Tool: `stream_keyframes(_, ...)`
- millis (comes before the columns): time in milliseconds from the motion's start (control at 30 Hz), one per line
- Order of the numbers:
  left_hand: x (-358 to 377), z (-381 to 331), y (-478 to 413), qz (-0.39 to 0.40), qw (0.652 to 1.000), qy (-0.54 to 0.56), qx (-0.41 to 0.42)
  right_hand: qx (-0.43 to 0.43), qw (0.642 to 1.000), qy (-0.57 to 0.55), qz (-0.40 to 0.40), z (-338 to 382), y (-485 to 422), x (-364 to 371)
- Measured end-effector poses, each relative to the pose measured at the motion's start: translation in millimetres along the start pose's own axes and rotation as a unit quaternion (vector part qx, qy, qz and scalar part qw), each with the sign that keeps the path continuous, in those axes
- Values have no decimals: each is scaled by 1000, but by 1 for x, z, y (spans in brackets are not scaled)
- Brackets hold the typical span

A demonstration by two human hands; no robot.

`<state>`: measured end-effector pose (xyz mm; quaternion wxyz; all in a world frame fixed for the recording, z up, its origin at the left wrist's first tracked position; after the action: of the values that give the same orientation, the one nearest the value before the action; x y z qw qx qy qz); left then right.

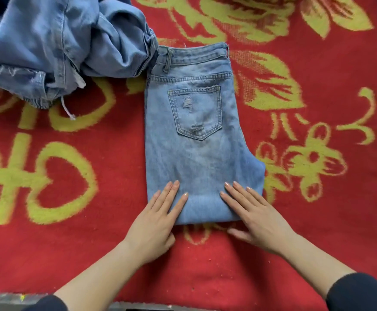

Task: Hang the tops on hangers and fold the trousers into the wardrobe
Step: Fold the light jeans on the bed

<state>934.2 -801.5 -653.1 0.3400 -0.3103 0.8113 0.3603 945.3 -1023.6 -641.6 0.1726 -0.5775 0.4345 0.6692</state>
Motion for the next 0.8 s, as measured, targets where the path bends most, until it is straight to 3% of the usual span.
stream_keyframes(133, -4, -9, -3, -39, 997, -72, 13, 12, 1000, 17, -2, -5, -4, -1)
stream_keyframes(267, -14, -19, -8, -47, 996, -77, -15, 40, 993, -88, 67, -10, -13, -3)
stream_keyframes(367, -20, -9, -16, 58, 992, 11, -114, 104, 977, -162, 95, -22, -20, -20)
stream_keyframes(533, -45, -19, -11, 162, 975, 72, -132, 90, 959, -187, 192, -18, -10, -39)
stream_keyframes(733, -4, -58, 52, 400, 874, 193, -195, 45, 864, -280, 415, 30, 57, -20)
stream_keyframes(800, 12, -68, 70, 438, 840, 224, -228, 65, 801, -330, 495, 43, 79, -11)
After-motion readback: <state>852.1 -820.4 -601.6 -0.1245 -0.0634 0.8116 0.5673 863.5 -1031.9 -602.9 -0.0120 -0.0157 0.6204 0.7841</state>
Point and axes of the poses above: each hand's wrist, its own y-axis away from the middle knuckle, its own x-axis out of the palm, z = x × y, the point moved 5 cm from there along -y, towards the middle knuckle, and after that the axes turned 15 degrees about y, right-handed, at the moved point
